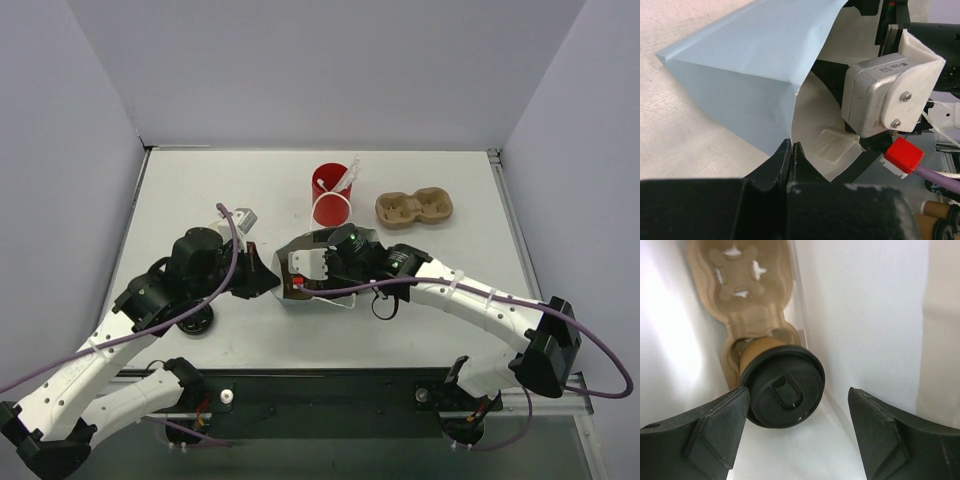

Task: Pack the takeout coffee

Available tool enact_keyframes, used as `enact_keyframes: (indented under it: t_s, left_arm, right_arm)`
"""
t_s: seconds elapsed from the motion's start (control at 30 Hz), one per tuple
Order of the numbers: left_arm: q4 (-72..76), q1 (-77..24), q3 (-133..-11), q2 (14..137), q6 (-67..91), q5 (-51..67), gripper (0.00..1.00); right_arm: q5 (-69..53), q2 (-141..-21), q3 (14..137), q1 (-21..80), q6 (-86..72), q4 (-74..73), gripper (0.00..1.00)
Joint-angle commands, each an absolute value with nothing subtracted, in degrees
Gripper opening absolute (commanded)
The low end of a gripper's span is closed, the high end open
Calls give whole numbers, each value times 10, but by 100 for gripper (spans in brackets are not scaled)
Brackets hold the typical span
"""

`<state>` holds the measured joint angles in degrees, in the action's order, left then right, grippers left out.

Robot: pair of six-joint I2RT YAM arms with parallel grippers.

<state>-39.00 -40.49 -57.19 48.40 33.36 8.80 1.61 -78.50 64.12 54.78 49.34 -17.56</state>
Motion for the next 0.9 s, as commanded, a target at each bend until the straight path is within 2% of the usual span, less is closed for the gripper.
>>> enact_keyframes:
  t_s: [0.0, 0.5, 0.6, 0.63, 0.77, 0.87]
  left_arm:
    - [-403, -403, -618, 495, 341, 107, 0]
    - [-457, -403, -690, 537, 351, 73, 0]
    - [-462, -403, -700, 538, 347, 52, 9]
    - [-466, -403, -702, 538, 347, 38, 19]
    - [-481, -402, -725, 548, 338, 14, 36]
    - [-499, -396, -750, 562, 330, 4, 40]
  right_arm:
    - [4, -761, 678, 562, 466, -207, 81]
    - [-25, -745, 786, 569, 349, -255, 75]
    - [-18, -742, 811, 567, 300, -246, 75]
    - [-17, -741, 816, 565, 281, -242, 75]
    - [30, -749, 848, 564, 216, -229, 77]
    - [40, -757, 874, 563, 182, -235, 77]
